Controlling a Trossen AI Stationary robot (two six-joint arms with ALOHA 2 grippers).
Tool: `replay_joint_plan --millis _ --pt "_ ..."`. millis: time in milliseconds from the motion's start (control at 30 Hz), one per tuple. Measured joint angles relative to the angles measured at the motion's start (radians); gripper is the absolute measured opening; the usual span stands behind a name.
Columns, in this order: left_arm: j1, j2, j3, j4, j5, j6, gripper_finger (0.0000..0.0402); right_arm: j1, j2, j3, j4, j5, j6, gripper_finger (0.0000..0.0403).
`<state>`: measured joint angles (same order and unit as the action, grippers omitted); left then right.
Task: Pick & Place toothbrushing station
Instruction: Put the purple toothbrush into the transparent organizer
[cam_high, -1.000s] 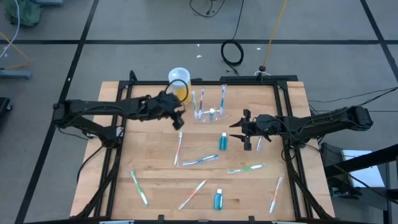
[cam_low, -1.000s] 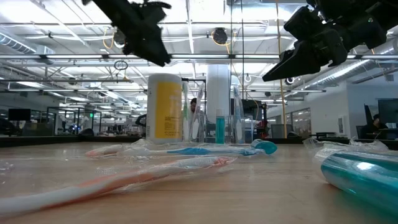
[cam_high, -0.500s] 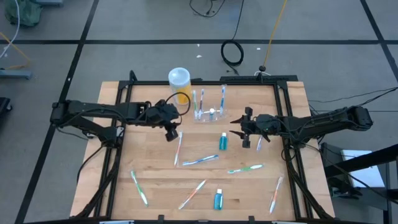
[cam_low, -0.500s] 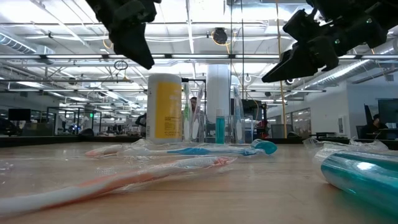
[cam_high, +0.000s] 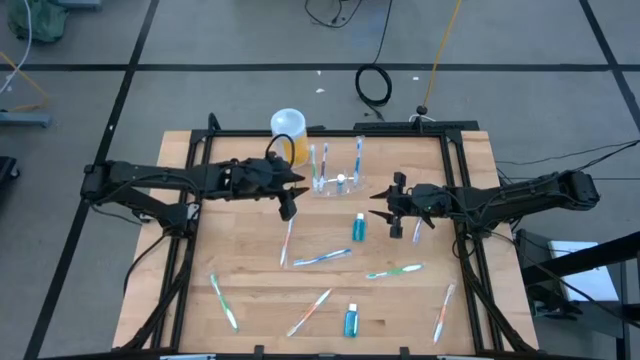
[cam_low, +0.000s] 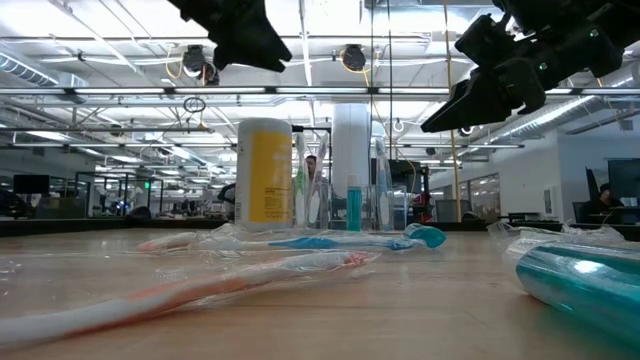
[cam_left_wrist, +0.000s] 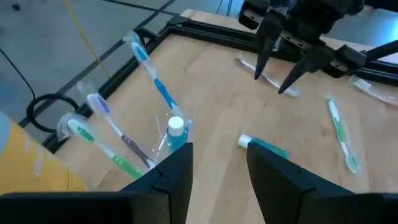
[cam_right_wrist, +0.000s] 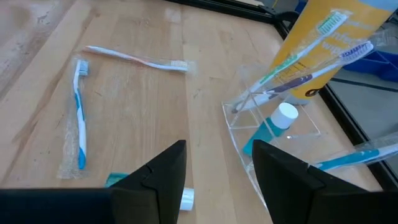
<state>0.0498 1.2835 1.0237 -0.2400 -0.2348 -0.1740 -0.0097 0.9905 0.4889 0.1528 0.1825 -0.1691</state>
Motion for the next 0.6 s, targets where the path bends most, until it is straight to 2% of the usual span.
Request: replay_joint_plan --millis 167,233,333,500,567,600 --pt "-0.001 0.0 0.0 -0.026 0.0 0.009 0.0157 0.0 0.0 0.0 0.0 0.0 -0.007 0.0178" --pt "-0.001 0.001 0.0 -0.047 0.0 0.014 0.0157 0.0 0.0 0.0 0.008 0.0 -0.068 0.0178" --pt "-0.001 0.001 0.0 -0.051 0.0 0.023 0.0157 0.0 0.0 0.0 0.102 -0.001 -0.18 0.0178" --pt "-0.001 0.001 0.0 -0.051 0.0 0.023 0.0157 0.019 0.007 0.0 0.352 -0.006 -0.126 0.0178" --pt "-0.001 0.001 0.0 -0.051 0.0 0.023 0.0157 0.027 0.005 0.001 0.353 -0.003 -0.132 0.0178" --pt "-0.001 0.001 0.0 -0.051 0.0 0.023 0.0157 0.033 0.005 0.001 0.319 -0.001 -0.184 0.0178"
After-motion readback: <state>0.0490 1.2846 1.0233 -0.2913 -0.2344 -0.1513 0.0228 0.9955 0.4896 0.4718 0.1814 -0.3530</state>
